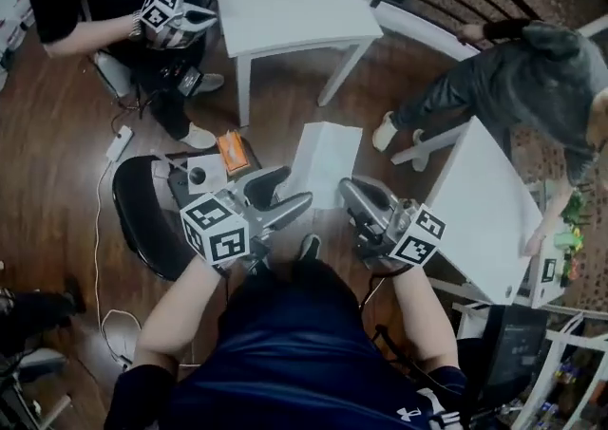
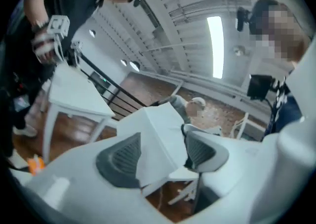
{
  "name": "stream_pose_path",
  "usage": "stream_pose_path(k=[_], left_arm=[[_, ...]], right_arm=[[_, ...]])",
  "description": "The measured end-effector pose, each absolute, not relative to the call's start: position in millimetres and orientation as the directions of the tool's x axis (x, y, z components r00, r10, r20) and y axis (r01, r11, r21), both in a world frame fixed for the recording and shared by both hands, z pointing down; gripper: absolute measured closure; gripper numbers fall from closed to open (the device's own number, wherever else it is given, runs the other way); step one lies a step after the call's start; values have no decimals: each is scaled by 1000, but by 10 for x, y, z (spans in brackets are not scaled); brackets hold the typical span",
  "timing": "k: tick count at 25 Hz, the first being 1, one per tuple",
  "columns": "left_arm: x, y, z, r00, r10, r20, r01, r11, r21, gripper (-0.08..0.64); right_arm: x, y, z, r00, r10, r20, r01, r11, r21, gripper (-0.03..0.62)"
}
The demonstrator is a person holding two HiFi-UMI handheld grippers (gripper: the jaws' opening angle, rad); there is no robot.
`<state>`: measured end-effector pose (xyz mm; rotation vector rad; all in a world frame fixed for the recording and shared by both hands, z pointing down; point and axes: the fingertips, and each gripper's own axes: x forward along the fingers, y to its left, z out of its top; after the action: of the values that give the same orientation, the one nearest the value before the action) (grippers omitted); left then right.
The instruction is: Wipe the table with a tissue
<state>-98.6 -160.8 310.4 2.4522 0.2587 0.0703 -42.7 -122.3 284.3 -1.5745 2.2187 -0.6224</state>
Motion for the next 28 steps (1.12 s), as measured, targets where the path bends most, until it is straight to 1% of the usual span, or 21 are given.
stream_pose_path(k=[2,3,4,5,6,7,9,13,14,15,16,18,20,22,25,27,28], left_arm=[[-750,-1221,3052,942,330,-56,277,-677,682,265],[-644,-1010,3004,920,386,-75,329,-650,685,275],[-543,-793,2941,893,440,-93,382,-631,675,344],[-451,-573,2863,864,491,-109,432,-614,660,433],[-370,-356,2775,837,534,-118,473,-598,647,505],[-297,-146,2690,817,564,-121,499,-586,638,552],[-162,249,2583,794,597,-112,527,-585,616,552],[82,1019,2549,781,619,-81,541,-607,582,554],[147,1212,2539,780,622,-73,540,-609,581,553],[212,1405,2521,778,625,-65,540,-612,578,554],[269,1600,2500,774,630,-57,543,-615,572,554],[354,1987,2466,761,647,-46,558,-617,556,554],[414,2350,2424,742,670,-38,581,-613,535,554],[448,2677,2353,705,707,-45,628,-594,504,554],[450,3088,2147,622,779,-80,718,-527,455,554],[426,3262,2034,560,821,-109,768,-466,438,554],[413,3326,1997,529,839,-124,789,-433,435,554]], right_arm=[[-422,-819,2715,-310,-948,-66,-794,296,-531,580],[-394,-608,2667,-295,-952,-79,-798,291,-528,580],[-343,-390,2634,-267,-960,-89,-806,273,-525,580],[-278,-168,2620,-227,-969,-95,-818,243,-521,580],[-205,52,2621,-183,-978,-100,-828,208,-521,580],[-129,266,2628,-141,-984,-107,-832,177,-526,580],[28,676,2631,-73,-989,-129,-826,132,-548,580],[321,1531,2606,60,-988,-140,-831,28,-556,572],[409,1779,2581,100,-984,-146,-833,-3,-553,532],[503,2043,2540,143,-977,-157,-833,-33,-552,479],[597,2321,2485,189,-967,-171,-832,-65,-551,457],[750,2861,2363,266,-944,-194,-830,-122,-544,442],[832,3287,2272,307,-929,-208,-831,-155,-534,426],[854,3552,2207,315,-923,-221,-830,-154,-536,407],[838,3720,2126,295,-924,-242,-806,-105,-582,323],[796,3751,2106,281,-922,-267,-774,-54,-631,253],[768,3760,2108,275,-920,-278,-761,-32,-648,239]])
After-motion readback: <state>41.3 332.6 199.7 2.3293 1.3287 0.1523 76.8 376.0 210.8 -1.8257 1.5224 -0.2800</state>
